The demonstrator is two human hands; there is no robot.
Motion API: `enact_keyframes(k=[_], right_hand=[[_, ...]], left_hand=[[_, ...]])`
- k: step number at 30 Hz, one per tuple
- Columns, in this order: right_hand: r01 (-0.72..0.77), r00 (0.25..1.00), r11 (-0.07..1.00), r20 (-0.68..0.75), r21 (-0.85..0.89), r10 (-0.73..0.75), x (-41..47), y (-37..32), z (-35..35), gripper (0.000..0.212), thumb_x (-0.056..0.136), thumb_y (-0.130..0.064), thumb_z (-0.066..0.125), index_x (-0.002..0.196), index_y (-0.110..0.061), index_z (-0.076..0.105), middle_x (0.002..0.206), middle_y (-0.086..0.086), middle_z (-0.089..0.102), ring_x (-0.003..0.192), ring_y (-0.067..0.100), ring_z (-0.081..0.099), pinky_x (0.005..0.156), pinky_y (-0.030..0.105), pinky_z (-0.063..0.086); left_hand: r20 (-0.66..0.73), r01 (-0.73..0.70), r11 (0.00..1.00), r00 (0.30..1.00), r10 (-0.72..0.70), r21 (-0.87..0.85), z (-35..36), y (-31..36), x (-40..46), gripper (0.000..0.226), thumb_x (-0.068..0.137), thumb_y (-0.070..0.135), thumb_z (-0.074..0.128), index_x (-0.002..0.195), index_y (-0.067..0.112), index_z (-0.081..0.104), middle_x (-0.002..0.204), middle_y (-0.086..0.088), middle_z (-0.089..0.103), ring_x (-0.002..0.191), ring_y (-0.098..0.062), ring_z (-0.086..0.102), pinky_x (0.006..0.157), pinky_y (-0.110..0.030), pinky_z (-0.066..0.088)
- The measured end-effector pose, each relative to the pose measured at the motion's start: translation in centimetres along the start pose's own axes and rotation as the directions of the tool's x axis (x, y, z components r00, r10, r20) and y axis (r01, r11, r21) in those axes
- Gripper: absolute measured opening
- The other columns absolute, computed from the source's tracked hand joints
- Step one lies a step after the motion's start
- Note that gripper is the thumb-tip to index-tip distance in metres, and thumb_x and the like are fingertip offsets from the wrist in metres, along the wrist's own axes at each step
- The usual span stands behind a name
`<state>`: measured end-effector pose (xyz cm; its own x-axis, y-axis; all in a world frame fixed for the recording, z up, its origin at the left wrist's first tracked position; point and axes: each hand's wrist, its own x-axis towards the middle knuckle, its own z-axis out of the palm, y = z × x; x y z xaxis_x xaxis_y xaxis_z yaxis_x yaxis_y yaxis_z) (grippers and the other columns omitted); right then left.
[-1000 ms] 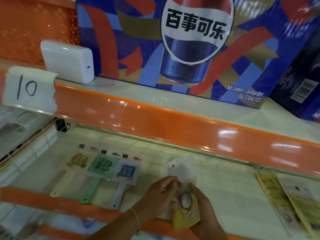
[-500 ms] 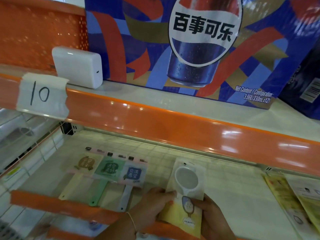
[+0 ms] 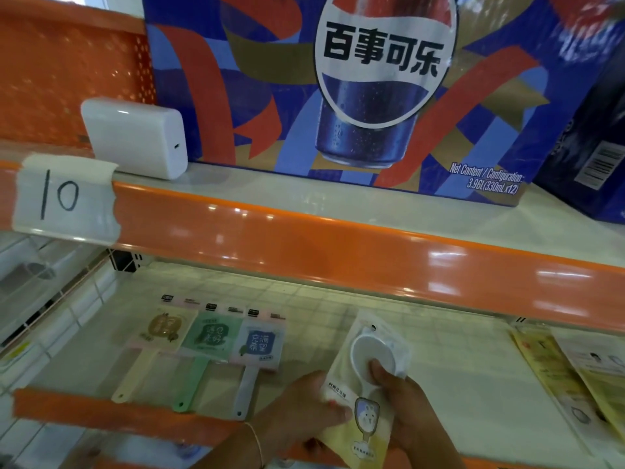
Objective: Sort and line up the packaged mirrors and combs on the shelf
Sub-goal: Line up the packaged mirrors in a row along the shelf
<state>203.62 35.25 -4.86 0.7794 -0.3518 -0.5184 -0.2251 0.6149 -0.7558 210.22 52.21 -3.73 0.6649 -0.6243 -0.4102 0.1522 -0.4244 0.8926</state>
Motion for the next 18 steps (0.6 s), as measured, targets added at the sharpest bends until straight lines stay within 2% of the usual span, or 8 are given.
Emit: enact_keyframes(k=[3,5,7,10,12,13,16,18], right_hand=[[0.036,0.998,0.996,-0.055,-0.080,-0.040,1.0,-0.5,0.6,0.051,0.070,-0.017,0.082,0.111,0.008,0.063,0.106,0.035,0.065,0.098,0.051,0.063,0.088,0.066,0.047],[0.072,0.993,0.980,-0.083,-0.187,-0.088,1.6,-0.5,1.1,0.036,0.080,-0.012,0.073,0.111,0.002,0.064,0.103,0.030,0.068,0.097,0.047,0.065,0.084,0.059,0.053],[0.125,0.979,0.914,-0.102,-0.386,-0.177,1.8,-0.5,1.7,0.038,0.082,-0.011,0.073,0.118,-0.007,0.061,0.096,0.022,0.072,0.090,0.039,0.069,0.077,0.048,0.058],[0.123,0.948,0.698,-0.124,-0.705,-0.292,2.4,0.1,2.1,0.057,0.082,-0.017,0.071,0.133,-0.023,0.046,0.092,0.012,0.070,0.082,0.026,0.068,0.068,0.036,0.057],[0.137,0.932,0.634,-0.118,-0.761,-0.344,2.7,0.5,2.4,0.059,0.084,-0.019,0.067,0.137,-0.025,0.041,0.089,0.009,0.069,0.080,0.021,0.066,0.068,0.032,0.054],[0.155,0.921,0.596,-0.104,-0.788,-0.377,2.8,0.6,2.7,0.055,0.086,-0.021,0.065,0.135,-0.026,0.043,0.086,0.005,0.069,0.079,0.019,0.065,0.071,0.033,0.053],[0.165,0.891,0.382,-0.029,-0.909,-0.454,3.1,0.8,3.7,0.037,0.088,-0.027,0.059,0.125,-0.024,0.054,0.098,0.000,0.067,0.088,0.017,0.062,0.080,0.027,0.047],[0.142,0.868,0.072,0.089,-0.987,-0.488,3.5,1.4,3.8,0.034,0.085,-0.038,0.052,0.114,-0.023,0.061,0.109,-0.001,0.067,0.099,0.018,0.060,0.079,0.026,0.043]], left_hand=[[-0.081,-0.017,1.000,0.997,0.016,-0.013,-0.2,-0.6,0.1,0.043,0.066,0.026,0.077,0.106,0.031,0.061,0.098,0.010,0.072,0.091,-0.002,0.066,0.084,-0.028,0.056],[-0.192,-0.044,0.999,0.981,0.041,-0.011,-0.2,-0.4,-0.2,0.036,0.072,0.023,0.075,0.102,0.033,0.059,0.096,0.012,0.070,0.088,0.001,0.064,0.076,-0.016,0.054],[-0.272,-0.082,0.996,0.958,0.087,0.030,-0.3,-0.3,-0.4,0.030,0.077,0.021,0.072,0.099,0.034,0.056,0.094,0.015,0.067,0.085,0.004,0.061,0.063,-0.007,0.047],[-0.315,-0.123,0.975,0.932,0.178,0.185,-0.4,-0.1,-1.1,0.034,0.080,0.034,0.065,0.111,0.032,0.049,0.103,0.017,0.062,0.091,0.003,0.058,0.069,-0.007,0.045],[-0.352,-0.087,0.851,0.885,0.305,0.518,-0.8,-0.7,-1.1,0.045,0.084,0.050,0.051,0.124,0.031,0.043,0.111,0.010,0.061,0.099,-0.008,0.057,0.081,-0.021,0.048],[-0.374,-0.051,0.764,0.850,0.371,0.643,-1.2,-1.1,-1.1,0.042,0.087,0.053,0.044,0.122,0.030,0.044,0.109,0.007,0.063,0.099,-0.013,0.058,0.081,-0.026,0.049],[-0.384,-0.041,0.624,0.756,0.530,0.780,-2.7,-1.6,-1.6,0.028,0.093,0.050,0.035,0.091,0.027,0.050,0.082,0.006,0.063,0.075,-0.012,0.059,0.061,-0.026,0.044],[-0.357,-0.124,0.605,0.709,0.609,0.787,-4.4,-2.2,-1.9,0.027,0.090,0.044,0.042,0.076,0.025,0.055,0.062,0.009,0.057,0.053,-0.007,0.052,0.047,-0.022,0.038]])
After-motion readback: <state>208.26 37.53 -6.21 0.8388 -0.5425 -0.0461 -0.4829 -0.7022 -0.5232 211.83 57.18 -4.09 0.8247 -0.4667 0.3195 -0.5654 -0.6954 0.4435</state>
